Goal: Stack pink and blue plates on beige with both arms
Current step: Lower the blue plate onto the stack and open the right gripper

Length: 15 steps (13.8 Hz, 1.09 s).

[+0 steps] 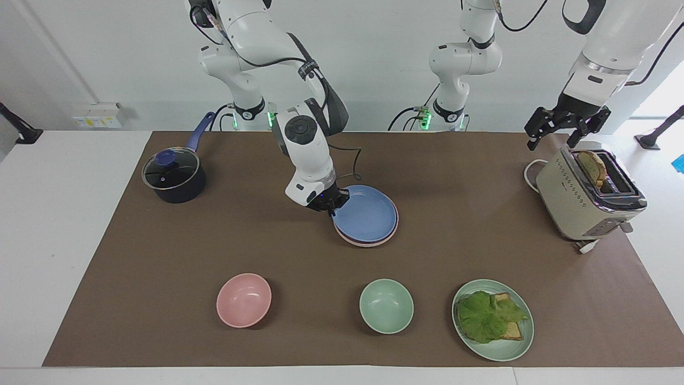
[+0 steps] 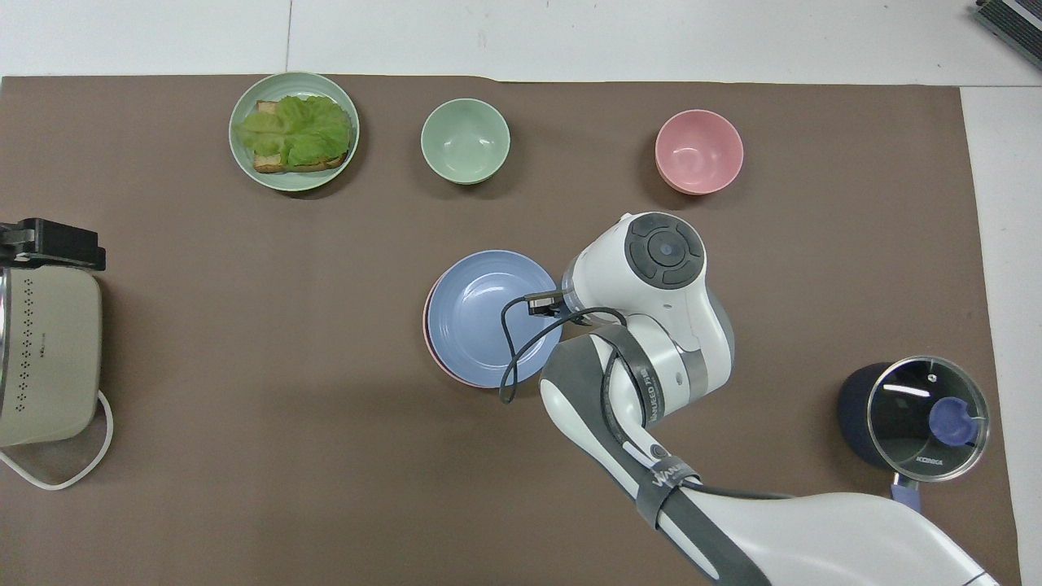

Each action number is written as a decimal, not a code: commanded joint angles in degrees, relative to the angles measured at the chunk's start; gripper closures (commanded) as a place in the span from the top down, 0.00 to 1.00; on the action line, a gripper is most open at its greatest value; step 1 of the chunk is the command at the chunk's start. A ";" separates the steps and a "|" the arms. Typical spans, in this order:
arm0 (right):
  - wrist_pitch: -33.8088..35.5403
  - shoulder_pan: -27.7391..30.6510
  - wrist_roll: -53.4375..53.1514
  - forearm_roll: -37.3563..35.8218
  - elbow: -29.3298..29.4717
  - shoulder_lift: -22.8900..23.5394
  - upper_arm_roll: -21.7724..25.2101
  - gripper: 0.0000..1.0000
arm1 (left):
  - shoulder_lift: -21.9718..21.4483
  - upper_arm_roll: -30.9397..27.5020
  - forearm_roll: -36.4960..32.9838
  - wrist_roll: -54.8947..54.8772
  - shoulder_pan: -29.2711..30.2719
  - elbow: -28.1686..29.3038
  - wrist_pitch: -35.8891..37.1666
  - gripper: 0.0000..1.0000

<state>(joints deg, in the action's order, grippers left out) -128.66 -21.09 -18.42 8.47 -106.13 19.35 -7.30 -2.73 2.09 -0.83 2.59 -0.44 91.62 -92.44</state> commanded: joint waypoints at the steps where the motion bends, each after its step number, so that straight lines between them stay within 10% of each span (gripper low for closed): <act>1: -1.94 0.08 1.18 3.48 -0.83 -0.19 -0.17 0.00 | -0.26 0.46 -0.75 -0.22 0.52 -0.30 0.94 1.00; 8: -2.30 0.17 1.63 3.57 -1.53 -0.19 -0.17 0.00 | -0.26 0.46 -0.75 -0.22 0.52 -0.30 0.94 1.00; 13: -2.12 0.17 1.45 3.57 -1.71 -0.19 -0.17 0.57 | -0.26 0.46 -0.75 -0.22 0.52 -0.30 0.94 1.00; 15: -1.77 0.17 1.37 2.70 -1.01 -0.19 -0.08 0.97 | -0.26 0.46 -0.75 -0.22 0.52 -0.30 1.03 1.00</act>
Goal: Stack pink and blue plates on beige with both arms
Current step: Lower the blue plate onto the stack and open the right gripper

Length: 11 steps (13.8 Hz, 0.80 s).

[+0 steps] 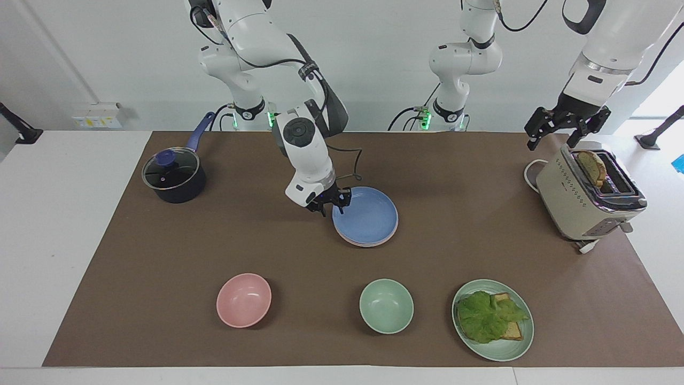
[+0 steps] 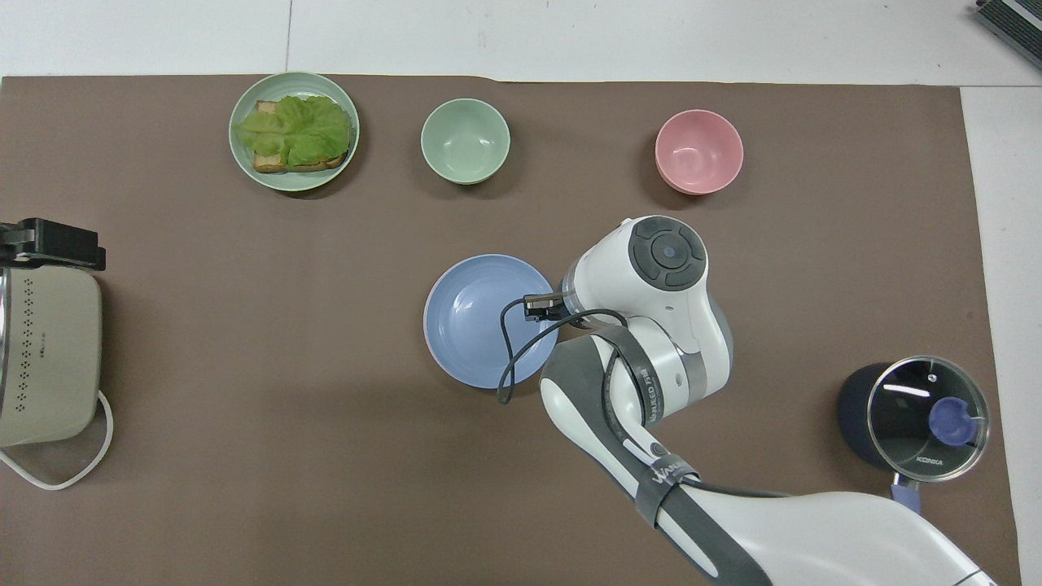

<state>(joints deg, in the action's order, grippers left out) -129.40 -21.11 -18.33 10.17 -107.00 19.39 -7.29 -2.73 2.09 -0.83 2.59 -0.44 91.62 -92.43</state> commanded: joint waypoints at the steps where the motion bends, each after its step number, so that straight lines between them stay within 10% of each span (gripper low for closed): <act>1: -0.85 0.28 1.19 0.73 0.30 -0.57 0.00 1.00 | -0.26 0.46 -0.75 -0.22 0.52 -0.30 0.94 1.00; 11: 6.33 8.46 -1.00 -12.63 4.24 -9.27 1.05 1.00 | -0.26 0.46 -0.75 -0.22 0.52 -0.30 1.02 1.00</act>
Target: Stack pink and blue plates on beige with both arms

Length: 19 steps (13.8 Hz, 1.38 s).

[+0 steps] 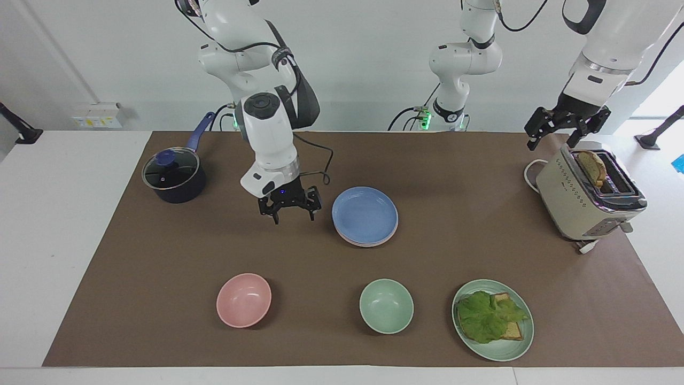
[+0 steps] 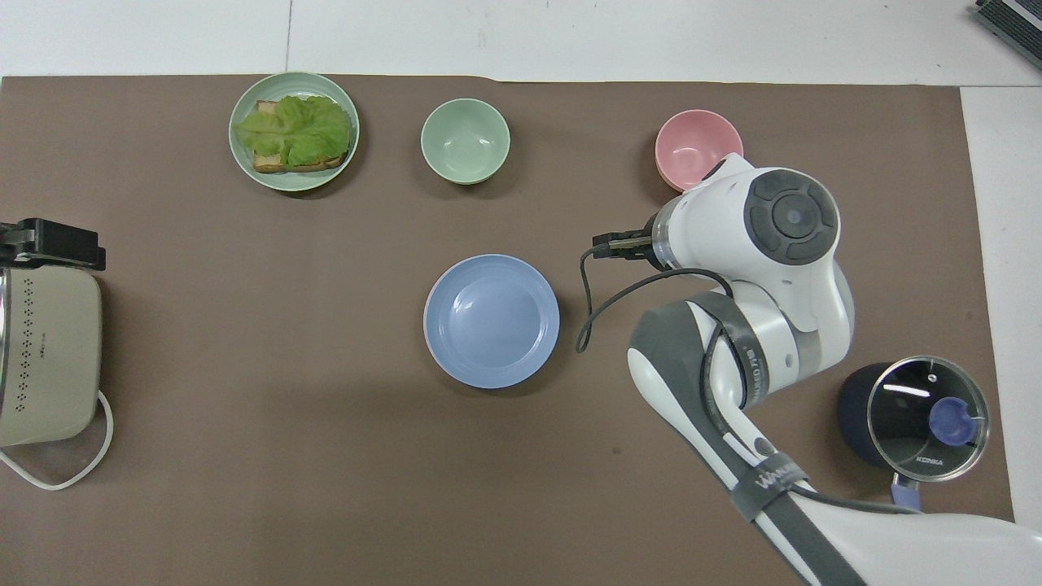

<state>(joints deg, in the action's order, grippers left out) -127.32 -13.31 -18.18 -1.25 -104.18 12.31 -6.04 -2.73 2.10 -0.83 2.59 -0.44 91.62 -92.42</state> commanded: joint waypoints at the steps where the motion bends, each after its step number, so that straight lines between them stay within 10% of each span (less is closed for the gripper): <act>1: 6.70 0.65 -2.81 -1.30 2.65 -2.98 0.07 1.00 | -0.26 0.45 -0.75 -0.22 0.52 -0.30 0.92 1.00; 19: 36.60 12.43 -5.03 -0.24 17.69 -15.82 2.35 1.00 | -0.26 0.45 -0.75 -0.22 0.52 -0.30 0.92 1.00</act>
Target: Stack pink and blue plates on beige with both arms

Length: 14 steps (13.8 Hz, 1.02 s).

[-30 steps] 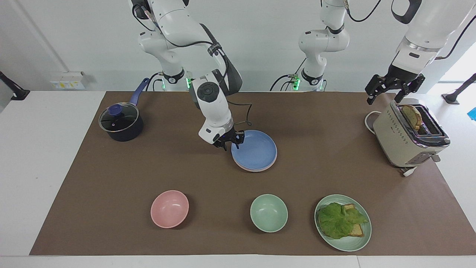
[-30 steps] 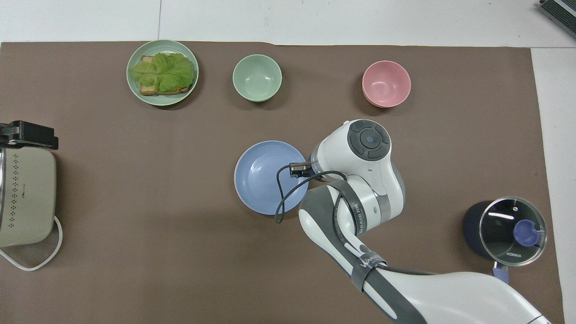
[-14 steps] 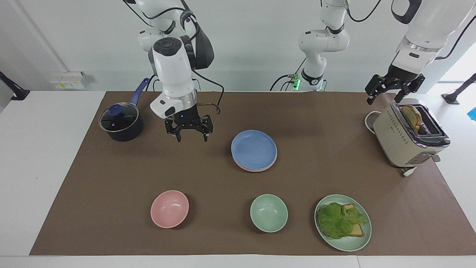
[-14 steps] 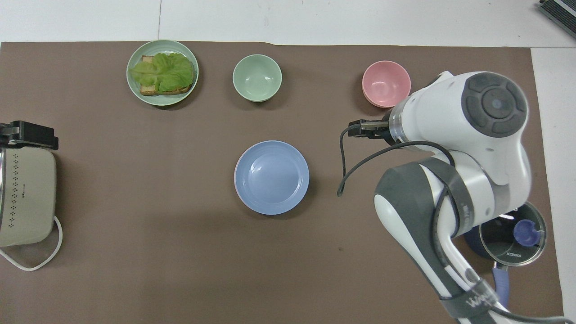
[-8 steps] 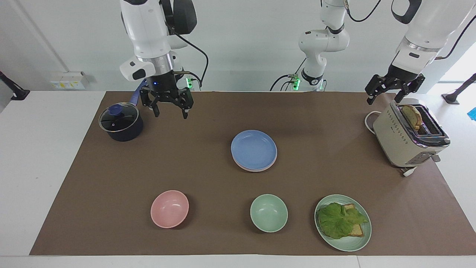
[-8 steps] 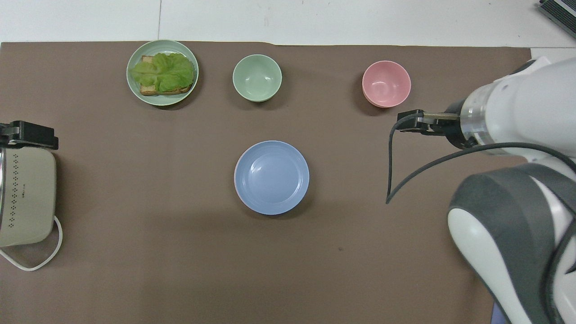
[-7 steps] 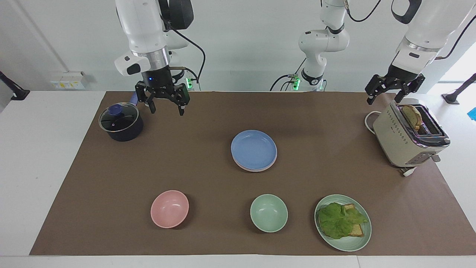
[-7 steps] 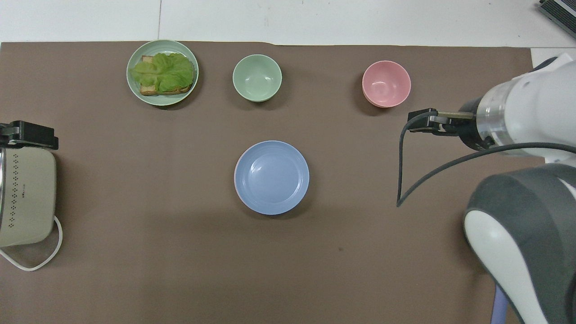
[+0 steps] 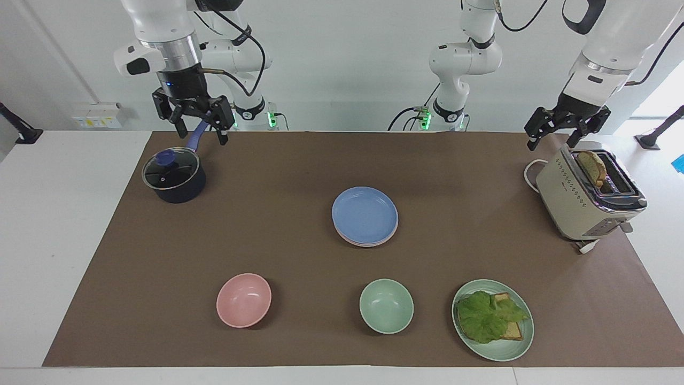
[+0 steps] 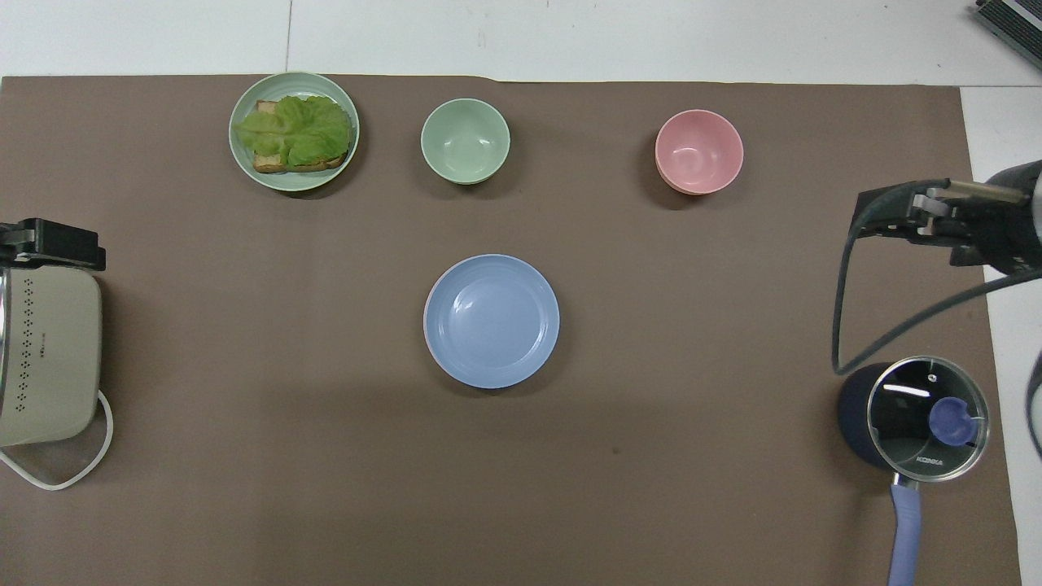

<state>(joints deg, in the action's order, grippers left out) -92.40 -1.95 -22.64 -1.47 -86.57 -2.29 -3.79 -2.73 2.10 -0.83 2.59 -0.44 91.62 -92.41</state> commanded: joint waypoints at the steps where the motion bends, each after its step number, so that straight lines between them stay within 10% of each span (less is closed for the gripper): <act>1: 2.39 1.07 -0.48 -0.03 0.17 -1.66 1.32 1.00 | -0.26 0.45 -0.75 -0.22 0.52 -0.30 1.01 1.00; 14: 3.19 0.80 16.49 0.32 -8.61 -3.95 7.66 1.00 | -0.26 0.45 -0.66 -0.22 0.52 -0.30 1.01 1.00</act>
<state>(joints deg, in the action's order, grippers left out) -87.92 -1.32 -7.36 -1.41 -92.65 -4.83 4.08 -2.73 2.10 -0.83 2.59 -0.44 91.62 -92.41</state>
